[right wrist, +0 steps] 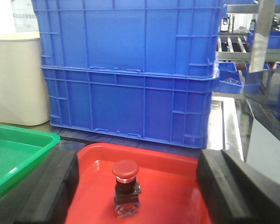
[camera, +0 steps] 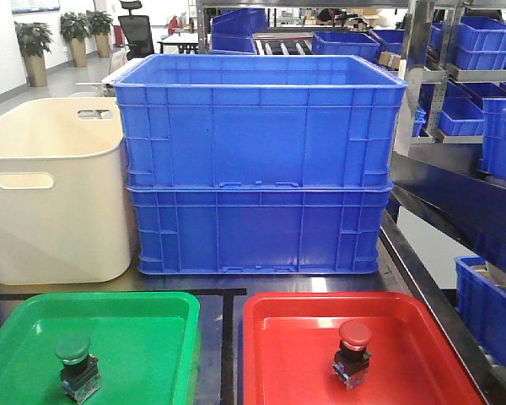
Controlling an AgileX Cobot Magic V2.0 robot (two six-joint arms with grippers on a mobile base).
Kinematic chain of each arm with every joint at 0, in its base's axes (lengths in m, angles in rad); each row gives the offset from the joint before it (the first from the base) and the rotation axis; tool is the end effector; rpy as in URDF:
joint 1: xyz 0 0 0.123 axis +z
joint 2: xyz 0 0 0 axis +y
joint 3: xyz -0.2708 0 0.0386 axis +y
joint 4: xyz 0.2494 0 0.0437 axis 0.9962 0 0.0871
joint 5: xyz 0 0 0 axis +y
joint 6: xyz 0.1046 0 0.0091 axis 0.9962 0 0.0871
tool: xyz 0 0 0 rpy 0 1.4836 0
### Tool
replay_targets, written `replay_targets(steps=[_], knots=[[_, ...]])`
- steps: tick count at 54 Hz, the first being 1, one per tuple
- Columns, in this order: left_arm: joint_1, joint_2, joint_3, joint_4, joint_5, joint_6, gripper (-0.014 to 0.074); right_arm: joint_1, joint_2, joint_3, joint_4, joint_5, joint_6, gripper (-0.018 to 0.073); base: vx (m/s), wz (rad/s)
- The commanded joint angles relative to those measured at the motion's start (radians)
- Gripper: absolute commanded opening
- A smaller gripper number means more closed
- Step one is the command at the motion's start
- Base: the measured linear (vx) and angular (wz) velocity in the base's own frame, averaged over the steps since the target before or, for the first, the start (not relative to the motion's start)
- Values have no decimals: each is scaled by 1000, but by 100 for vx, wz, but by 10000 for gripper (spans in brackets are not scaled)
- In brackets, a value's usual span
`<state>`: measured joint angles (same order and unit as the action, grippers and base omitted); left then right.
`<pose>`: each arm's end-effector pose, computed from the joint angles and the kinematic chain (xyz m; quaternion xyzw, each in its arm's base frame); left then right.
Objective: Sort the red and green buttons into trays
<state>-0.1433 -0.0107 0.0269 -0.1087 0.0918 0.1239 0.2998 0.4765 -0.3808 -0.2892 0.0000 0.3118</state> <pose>0.0828 -0.0130 0.1962 0.0602 0.7117 -0.0482 0.6982 0.1285 0.0397 0.3002 -0.0981 0.7033 0.1130 0.6950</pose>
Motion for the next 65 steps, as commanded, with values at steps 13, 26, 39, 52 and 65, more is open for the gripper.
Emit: replay_targets(steps=[13,26,39,52,65], knots=[[1,0,-19,-11,-79,1,-3,-4,-287,144,180,19,-100,392,0,0],[1,0,-19,-11,-79,1,-3,-63,-482,309,144,40,-159,154,0,0],[1,0,-19,-11,-79,1,-3,-283,-499,426,193,-15,-162,-14,0,0],[1,0,-19,-11,-79,1,-3,-292,-499,424,194,-18,-162,-12,0,0],[1,0,-19,-11,-79,1,-3,-292,-499,424,194,-18,-162,-12,0,0]])
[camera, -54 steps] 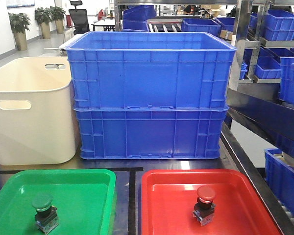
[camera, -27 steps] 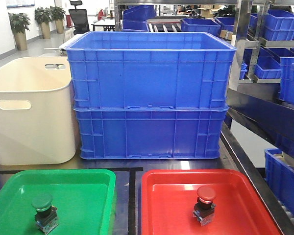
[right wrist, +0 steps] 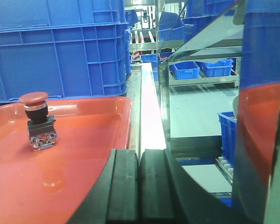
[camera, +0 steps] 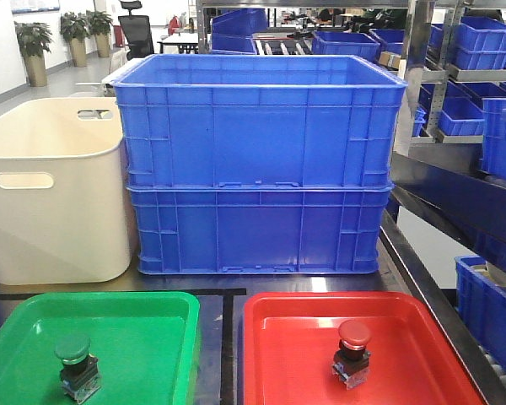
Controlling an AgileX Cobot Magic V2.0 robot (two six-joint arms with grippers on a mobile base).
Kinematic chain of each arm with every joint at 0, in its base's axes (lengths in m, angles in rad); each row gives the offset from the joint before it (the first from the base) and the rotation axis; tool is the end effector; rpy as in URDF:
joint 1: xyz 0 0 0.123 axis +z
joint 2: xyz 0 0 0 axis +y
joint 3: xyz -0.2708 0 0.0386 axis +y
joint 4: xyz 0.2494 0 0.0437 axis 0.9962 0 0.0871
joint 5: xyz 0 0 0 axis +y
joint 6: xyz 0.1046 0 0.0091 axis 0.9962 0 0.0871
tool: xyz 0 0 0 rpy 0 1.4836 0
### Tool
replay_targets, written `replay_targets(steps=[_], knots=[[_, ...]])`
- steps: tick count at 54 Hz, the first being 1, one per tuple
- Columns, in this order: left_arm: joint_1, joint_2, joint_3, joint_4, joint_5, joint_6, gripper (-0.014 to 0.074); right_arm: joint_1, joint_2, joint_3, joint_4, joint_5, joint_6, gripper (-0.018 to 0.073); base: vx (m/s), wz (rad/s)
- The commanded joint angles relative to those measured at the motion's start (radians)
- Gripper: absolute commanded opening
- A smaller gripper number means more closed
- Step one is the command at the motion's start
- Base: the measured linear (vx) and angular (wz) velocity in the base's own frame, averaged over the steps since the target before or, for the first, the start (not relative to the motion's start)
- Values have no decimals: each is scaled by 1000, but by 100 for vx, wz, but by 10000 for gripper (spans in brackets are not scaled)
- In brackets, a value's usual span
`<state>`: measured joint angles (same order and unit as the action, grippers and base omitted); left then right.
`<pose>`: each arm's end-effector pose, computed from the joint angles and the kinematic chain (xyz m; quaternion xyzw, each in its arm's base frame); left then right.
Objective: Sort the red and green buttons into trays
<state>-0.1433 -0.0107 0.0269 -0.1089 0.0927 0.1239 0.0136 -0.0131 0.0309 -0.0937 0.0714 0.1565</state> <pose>0.0828 -0.0130 0.1961 0.0602 0.7120 -0.0483 0.6979 0.0839 0.0004 0.1971 0.0198 0.7074 0.0247 0.7061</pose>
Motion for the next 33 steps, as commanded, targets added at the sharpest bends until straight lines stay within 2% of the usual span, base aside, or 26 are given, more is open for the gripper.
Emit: replay_targets(steps=[1,33], knots=[[1,0,-19,-11,-80,1,-3,-6,-9,13,-1,-90,-7,-12,0,0],[1,0,-19,-11,-80,1,-3,-6,-9,13,-1,-89,-7,-12,0,0]])
